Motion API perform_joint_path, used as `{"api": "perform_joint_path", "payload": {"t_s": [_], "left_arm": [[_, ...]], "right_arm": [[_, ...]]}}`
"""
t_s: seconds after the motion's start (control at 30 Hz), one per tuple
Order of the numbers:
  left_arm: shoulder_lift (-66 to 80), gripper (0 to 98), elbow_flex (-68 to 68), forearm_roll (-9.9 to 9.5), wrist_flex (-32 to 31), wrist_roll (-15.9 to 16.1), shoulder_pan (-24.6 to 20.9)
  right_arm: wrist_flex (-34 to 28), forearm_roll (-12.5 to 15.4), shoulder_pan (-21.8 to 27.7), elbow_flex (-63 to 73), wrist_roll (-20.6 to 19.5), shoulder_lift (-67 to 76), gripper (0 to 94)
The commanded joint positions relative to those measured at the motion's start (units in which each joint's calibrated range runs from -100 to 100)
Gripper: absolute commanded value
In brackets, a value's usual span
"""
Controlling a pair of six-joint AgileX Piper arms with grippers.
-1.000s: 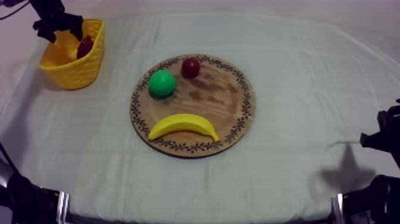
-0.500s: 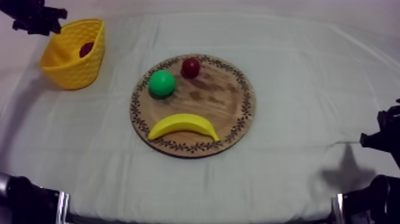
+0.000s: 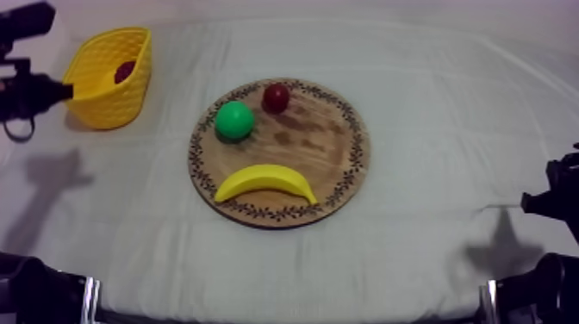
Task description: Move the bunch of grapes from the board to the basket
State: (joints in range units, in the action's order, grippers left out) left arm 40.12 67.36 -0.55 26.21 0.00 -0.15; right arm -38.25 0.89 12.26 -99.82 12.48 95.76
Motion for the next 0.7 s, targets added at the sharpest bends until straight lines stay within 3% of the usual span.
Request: {"api": "perform_joint_path", "payload": {"t_s": [0.0,0.27,0.53,0.67], "left_arm": [[11.0,0.3,16.8,-0.02,-3.0,0.0,-0.1],[27.5,0.0,30.2,-0.2,-4.6,-0.5,0.3],[40.9,0.0,32.3,-1.73,1.3,0.1,3.3],[46.4,0.0,32.4,-1.72,2.7,-3.3,3.7]], "right_arm": [[0.0,0.0,0.0,0.0,0.0,0.0,0.3],[0.0,0.0,0.0,0.0,0.0,0.0,0.3],[0.0,0.0,0.0,0.0,-0.1,0.0,0.3],[0.0,0.0,0.0,0.0,-0.1,0.0,0.3]]}}
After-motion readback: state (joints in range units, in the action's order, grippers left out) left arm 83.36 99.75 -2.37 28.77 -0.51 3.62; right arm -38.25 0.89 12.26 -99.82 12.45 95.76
